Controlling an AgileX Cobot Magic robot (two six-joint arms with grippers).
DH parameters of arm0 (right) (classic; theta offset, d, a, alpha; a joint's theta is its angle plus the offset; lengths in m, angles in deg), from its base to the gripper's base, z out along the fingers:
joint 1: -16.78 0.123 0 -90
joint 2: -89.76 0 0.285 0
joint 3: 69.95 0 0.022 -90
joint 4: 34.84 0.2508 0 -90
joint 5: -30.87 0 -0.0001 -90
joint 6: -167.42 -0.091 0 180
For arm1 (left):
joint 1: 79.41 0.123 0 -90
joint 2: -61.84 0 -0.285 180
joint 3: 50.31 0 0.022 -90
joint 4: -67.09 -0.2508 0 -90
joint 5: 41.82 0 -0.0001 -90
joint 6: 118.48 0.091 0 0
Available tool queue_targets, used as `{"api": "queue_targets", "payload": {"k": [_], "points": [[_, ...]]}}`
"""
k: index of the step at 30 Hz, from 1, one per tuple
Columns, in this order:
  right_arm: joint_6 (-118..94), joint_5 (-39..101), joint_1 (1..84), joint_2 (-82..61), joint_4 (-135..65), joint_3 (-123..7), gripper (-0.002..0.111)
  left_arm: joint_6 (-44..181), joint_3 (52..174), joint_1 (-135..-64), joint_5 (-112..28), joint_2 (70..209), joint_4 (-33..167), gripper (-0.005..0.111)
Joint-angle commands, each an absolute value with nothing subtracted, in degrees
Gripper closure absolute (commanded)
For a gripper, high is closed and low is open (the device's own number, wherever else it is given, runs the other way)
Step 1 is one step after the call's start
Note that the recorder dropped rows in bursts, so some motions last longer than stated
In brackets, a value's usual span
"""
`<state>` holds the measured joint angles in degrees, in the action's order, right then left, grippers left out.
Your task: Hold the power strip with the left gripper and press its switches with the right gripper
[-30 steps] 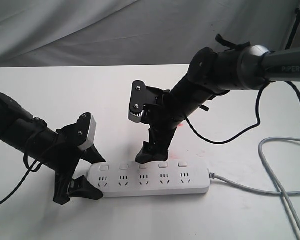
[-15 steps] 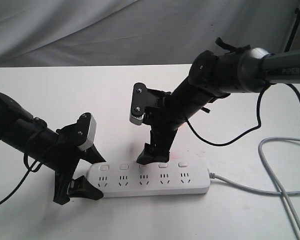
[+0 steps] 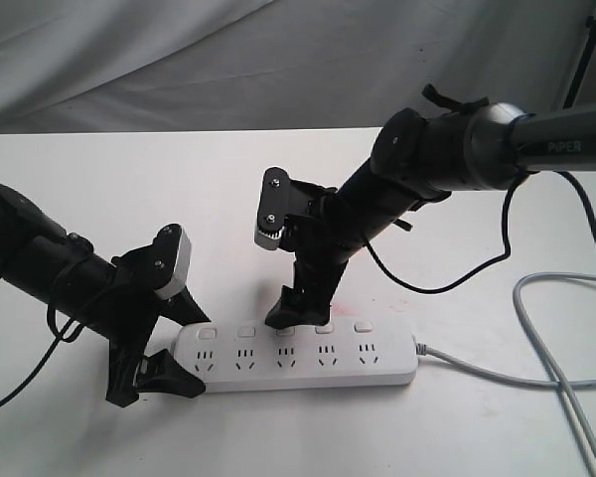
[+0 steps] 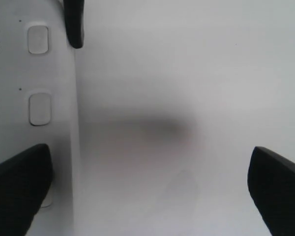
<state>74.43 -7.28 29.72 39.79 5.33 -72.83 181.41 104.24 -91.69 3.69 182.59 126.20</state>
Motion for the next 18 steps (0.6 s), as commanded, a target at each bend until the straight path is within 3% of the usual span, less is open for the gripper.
{"api": "queue_targets", "payload": {"k": [1,18], "points": [[75.59,-8.93,29.36,40.84,0.84,-72.51,0.003,181.5,103.96,-92.02,1.4,182.41,126.56,0.107],[76.24,-9.37,29.36,42.43,-1.69,-72.51,0.003,181.5,103.96,-92.02,1.4,182.41,126.56,0.107]]}}
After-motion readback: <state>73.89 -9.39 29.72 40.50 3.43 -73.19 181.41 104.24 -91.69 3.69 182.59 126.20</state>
